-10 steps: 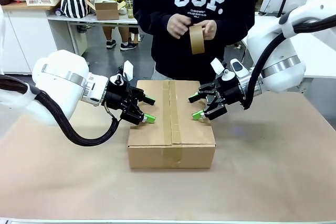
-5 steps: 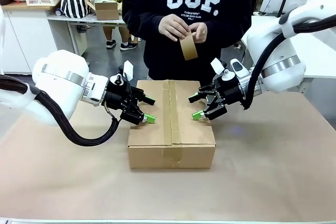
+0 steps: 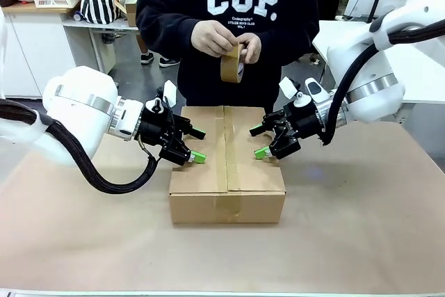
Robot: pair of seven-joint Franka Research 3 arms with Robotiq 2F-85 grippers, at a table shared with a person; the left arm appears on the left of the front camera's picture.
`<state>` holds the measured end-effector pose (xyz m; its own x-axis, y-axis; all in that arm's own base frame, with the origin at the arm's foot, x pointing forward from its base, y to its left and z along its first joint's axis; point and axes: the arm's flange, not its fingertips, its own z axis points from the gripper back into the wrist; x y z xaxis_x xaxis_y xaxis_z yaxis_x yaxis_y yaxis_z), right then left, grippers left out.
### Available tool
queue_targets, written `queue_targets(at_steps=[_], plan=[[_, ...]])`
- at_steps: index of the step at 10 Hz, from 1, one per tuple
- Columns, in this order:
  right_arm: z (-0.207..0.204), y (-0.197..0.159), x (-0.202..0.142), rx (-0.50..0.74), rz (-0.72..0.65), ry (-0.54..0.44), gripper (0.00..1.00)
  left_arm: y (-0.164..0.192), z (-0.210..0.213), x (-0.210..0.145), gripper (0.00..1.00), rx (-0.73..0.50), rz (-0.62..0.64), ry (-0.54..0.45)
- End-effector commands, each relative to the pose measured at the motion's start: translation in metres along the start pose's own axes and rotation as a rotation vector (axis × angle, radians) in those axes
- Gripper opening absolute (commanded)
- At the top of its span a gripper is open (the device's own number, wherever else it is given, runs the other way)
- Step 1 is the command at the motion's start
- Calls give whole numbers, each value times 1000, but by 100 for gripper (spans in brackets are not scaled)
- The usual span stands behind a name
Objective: Pack the gift set into the box.
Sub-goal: Press and hold the closed box until the human finishes sealing it.
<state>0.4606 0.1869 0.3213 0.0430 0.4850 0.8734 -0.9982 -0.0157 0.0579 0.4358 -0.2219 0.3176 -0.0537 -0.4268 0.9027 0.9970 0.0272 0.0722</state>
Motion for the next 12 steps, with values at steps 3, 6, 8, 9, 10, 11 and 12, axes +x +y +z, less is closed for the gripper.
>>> queue_targets(at_steps=[3,6,8,9,10,11,12], plan=[[-3,0,-1,1,-2,4,100,-2,0,-4,100,-4,-5,-3],[-3,0,-1,1,-2,4,100,-2,0,-4,100,-4,-5,-3],[-3,0,-1,1,-2,4,100,-2,0,-4,100,-4,-5,-3],[-3,0,-1,1,-2,4,100,-2,0,-4,100,-4,-5,-3],[-3,0,-1,1,-2,4,100,-2,0,-4,100,-4,-5,-3],[-3,0,-1,1,-2,4,100,-2,0,-4,100,-4,-5,-3],[-3,0,-1,1,-2,4,100,-2,0,-4,100,-4,-5,-3]])
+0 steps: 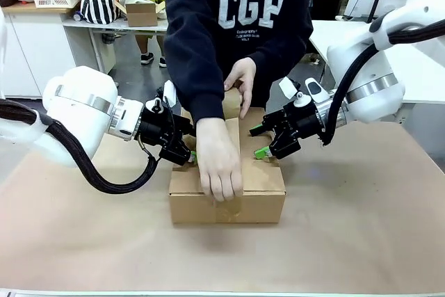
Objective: Pack the gift set into the box.
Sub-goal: Press and hold the closed box until the human finishes sealing it.
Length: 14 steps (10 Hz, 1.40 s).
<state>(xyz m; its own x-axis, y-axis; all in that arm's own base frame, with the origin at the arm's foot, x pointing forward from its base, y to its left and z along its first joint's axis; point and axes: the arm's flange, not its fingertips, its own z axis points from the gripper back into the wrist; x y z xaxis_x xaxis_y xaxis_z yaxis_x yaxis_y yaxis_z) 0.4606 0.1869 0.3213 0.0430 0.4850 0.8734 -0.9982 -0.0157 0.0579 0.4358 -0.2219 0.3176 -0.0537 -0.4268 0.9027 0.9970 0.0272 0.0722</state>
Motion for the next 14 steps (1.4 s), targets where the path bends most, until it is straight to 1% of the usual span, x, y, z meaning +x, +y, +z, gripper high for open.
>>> queue_targets(at_steps=[1,14], plan=[[-3,0,-1,1,-2,4,100,-2,0,-4,100,-4,-5,-3],[-3,0,-1,1,-2,4,100,-2,0,-4,100,-4,-5,-3]])
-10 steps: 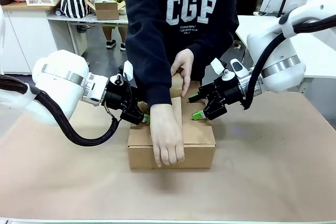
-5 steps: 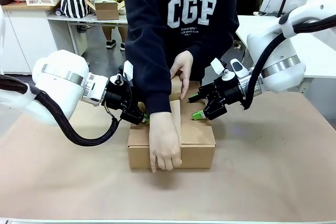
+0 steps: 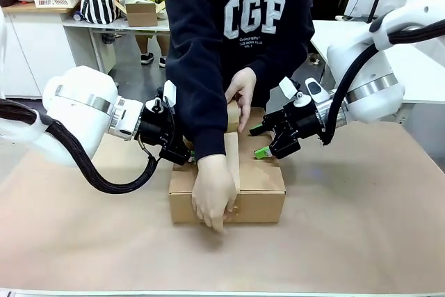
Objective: Pack the gift set into the box.
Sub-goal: Press and hold the closed box until the human finishes sealing it.
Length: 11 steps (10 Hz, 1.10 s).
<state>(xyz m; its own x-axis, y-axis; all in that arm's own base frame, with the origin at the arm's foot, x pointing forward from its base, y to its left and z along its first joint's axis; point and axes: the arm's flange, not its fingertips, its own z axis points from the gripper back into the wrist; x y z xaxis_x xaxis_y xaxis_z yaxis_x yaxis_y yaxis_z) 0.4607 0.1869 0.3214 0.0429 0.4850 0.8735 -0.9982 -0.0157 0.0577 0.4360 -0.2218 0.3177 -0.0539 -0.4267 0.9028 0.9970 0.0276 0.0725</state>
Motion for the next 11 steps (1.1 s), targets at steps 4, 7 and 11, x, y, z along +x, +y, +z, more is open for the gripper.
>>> queue_targets(at_steps=[4,7,11], plan=[[-3,0,-1,1,-2,4,100,-2,0,-4,100,-4,-5,-3],[-3,0,-1,1,-2,4,100,-2,0,-4,100,-4,-5,-3],[-3,0,-1,1,-2,4,100,-2,0,-4,100,-4,-5,-3]])
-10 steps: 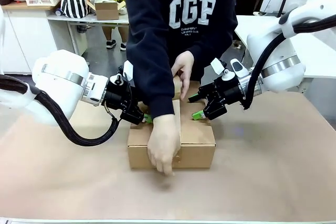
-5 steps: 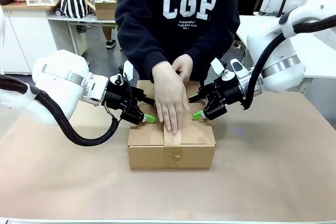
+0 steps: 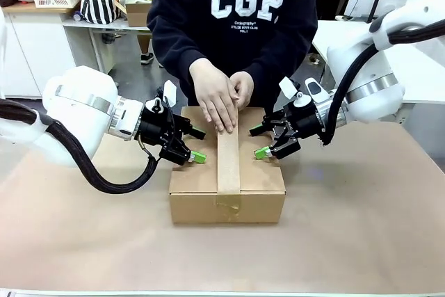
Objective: Pack the gift set into the box.
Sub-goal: Press and hold the closed box until the human finishes sealing it.
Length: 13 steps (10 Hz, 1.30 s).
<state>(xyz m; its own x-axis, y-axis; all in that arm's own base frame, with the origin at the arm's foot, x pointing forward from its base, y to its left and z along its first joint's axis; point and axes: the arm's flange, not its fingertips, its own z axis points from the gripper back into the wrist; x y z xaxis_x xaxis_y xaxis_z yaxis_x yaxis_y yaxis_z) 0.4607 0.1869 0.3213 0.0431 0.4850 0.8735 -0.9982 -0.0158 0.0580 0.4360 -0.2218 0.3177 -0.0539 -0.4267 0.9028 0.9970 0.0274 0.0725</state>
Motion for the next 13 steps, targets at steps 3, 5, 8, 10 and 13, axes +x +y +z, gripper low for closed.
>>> queue_targets(at_steps=[3,5,8,10,13], plan=[[-3,0,-1,0,-2,4,100,-2,0,-4,100,-4,-5,-3],[-3,0,-1,0,-2,4,100,-2,0,-4,100,-4,-5,-3],[-3,0,-1,0,-2,4,100,-2,0,-4,100,-4,-5,-3],[-3,0,-1,0,-2,4,100,-2,0,-4,100,-4,-5,-3],[-3,0,-1,0,-2,4,100,-2,0,-4,100,-4,-5,-3]])
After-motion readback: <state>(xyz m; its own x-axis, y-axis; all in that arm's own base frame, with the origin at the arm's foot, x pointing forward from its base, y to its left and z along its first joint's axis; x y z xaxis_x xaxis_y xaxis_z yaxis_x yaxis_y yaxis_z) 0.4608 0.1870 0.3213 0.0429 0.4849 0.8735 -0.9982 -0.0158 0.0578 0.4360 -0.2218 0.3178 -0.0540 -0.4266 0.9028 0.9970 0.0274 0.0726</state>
